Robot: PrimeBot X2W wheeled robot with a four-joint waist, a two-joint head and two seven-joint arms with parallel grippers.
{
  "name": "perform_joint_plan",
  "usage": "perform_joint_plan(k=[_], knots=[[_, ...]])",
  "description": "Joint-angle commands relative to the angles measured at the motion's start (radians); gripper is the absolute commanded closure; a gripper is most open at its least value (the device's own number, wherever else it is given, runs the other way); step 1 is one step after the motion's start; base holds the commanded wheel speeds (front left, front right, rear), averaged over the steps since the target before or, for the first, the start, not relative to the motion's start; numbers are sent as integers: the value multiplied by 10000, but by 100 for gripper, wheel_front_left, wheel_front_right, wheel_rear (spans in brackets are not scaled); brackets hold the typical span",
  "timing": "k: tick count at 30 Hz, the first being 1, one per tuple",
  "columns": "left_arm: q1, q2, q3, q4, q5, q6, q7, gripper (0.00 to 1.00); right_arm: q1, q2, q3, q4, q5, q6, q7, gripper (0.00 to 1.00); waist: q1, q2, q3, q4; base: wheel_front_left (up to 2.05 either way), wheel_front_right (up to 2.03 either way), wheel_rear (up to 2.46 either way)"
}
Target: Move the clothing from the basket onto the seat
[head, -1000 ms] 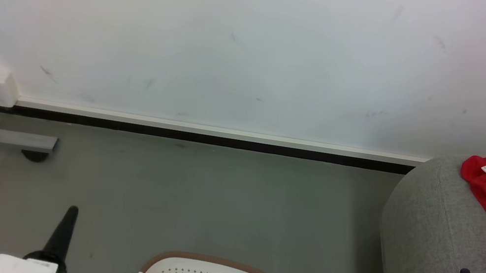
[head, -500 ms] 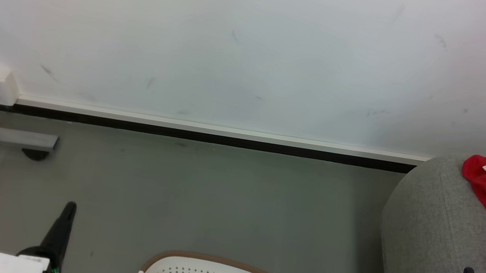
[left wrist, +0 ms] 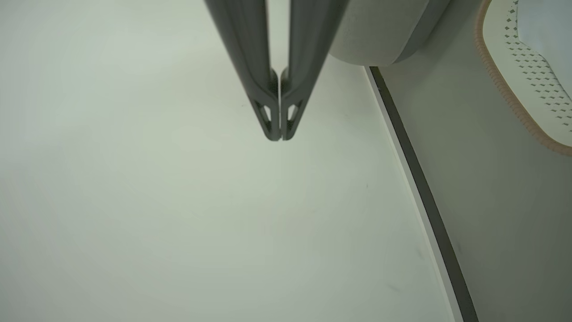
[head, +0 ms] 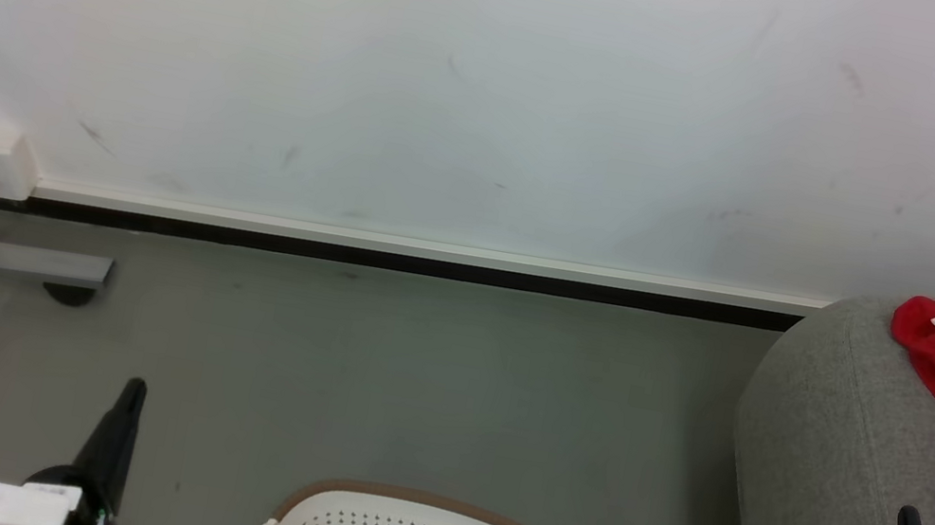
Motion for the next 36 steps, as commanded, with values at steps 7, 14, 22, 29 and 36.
perform_joint_plan(k=[7,14,22,29,36], knots=[[-157,-3,125,9,-597,-91,183,100,-145,4,-115,29,529,-20,172,100,-1,-1,20,8,0,0,0],[-163,-9,134,12,-707,-96,207,100,-159,18,-140,33,579,-21,190,100,-1,-1,26,9,0,0,0],[-162,-9,133,12,-708,-96,206,100,-161,27,-157,35,555,-21,209,100,-1,-1,26,9,0,0,0],[-161,-7,132,11,-709,-96,206,100,-163,38,-170,34,542,-21,226,100,-1,-1,26,9,0,0,0],[-161,-7,132,10,-709,-96,205,100,-164,47,-183,36,524,-21,239,100,-1,-1,26,9,0,0,0]])
